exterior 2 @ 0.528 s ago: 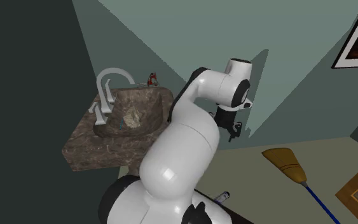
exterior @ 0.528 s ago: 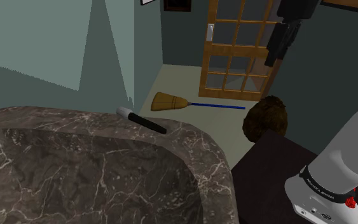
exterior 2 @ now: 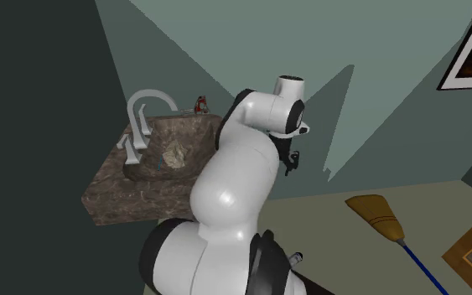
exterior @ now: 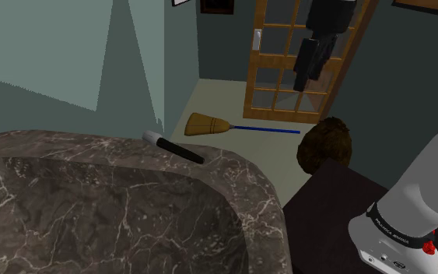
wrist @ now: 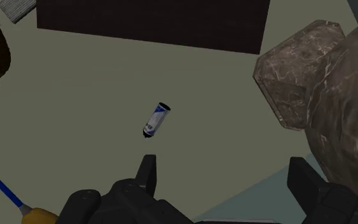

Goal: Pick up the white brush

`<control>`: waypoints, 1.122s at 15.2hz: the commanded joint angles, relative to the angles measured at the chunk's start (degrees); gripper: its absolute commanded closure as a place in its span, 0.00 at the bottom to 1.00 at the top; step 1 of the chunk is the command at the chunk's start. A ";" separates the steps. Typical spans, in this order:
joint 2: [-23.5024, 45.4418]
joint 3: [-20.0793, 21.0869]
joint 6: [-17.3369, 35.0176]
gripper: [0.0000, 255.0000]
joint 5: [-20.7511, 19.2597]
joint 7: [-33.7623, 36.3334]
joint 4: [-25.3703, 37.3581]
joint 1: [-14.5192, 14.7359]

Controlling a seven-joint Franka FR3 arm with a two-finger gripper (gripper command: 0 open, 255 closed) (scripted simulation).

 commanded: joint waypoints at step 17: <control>28.01 21.89 13.94 0.00 -4.18 16.61 18.78 3.18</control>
